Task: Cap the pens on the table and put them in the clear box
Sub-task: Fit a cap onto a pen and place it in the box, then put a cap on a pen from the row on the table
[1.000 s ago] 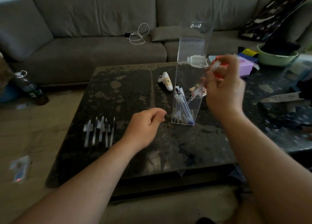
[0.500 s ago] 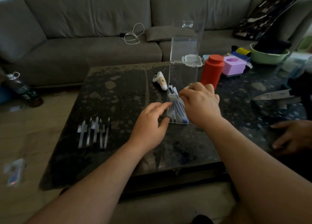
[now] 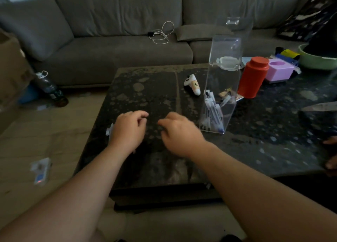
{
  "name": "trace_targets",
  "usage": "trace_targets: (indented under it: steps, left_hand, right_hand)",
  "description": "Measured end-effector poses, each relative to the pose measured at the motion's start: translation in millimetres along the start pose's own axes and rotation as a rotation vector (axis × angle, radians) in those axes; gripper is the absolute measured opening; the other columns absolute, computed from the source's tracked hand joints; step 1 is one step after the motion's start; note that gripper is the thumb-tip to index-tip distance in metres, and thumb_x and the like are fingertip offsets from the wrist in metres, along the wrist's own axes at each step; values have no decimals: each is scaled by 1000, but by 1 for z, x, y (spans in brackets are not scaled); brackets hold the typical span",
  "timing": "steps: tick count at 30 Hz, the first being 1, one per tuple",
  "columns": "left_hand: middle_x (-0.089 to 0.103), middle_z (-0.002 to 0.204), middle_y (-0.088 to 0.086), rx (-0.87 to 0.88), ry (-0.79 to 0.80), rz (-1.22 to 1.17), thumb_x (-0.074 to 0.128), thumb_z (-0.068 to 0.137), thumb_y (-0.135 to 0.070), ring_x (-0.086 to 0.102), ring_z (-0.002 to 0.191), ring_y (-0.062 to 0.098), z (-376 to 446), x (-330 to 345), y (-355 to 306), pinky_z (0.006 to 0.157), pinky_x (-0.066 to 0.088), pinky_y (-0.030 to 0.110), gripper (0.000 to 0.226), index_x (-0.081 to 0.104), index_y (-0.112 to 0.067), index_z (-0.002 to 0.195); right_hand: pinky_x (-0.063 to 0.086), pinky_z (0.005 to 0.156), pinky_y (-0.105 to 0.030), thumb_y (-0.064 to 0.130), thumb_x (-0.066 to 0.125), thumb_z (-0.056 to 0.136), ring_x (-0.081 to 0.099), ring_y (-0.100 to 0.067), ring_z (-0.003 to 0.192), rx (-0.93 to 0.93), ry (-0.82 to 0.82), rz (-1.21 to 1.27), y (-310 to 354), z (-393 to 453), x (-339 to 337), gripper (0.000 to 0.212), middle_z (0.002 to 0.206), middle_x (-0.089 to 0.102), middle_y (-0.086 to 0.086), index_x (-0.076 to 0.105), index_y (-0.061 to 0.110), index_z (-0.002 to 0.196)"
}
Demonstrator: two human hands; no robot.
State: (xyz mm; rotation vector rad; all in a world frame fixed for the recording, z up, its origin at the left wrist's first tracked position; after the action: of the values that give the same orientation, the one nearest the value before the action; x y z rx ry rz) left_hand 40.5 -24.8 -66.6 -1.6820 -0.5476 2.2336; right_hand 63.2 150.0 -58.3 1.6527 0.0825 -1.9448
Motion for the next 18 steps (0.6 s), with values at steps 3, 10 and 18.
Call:
trace_targets:
  steps: [3,10,18]
  left_hand:
    - [63,121,0,-117,66,168,61,98,-35,56,114,27,6,-6,36,96,51,43,27,73,-39,122]
    - [54,132,4,-169,259,314,59,95,-58,46,121,32,5,-3,63,100,44,43,33,63,-55,128]
    - [55,132,2,-103,258,376,69,88,-63,47,121,31,7,-3,53,95,42,43,45,63,-48,131]
  right_hand:
    - [54,89,-41,34,53,99,61,-30,110,-12,236,20,12,10,35,26,119,57,-4,66,22,117]
    - [49,99,-46,46,49,101,51,-32,117,-41,277,39,39,26,60,44,128,54,-5,52,39,145]
    - [53,90,-45,44,53,100,55,-30,115,160,351,-36,28,32,55,29,124,54,-7,63,30,123]
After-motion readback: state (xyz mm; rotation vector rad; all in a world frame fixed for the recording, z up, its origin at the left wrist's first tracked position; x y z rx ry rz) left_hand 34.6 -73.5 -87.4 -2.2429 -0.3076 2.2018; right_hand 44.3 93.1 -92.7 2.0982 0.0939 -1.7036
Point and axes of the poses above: each hand's wrist, its own z-axis towards the middle knuckle, its own x-axis out of the palm, y = z × x, the point moved 3 cm from there along z, towards the middle knuckle
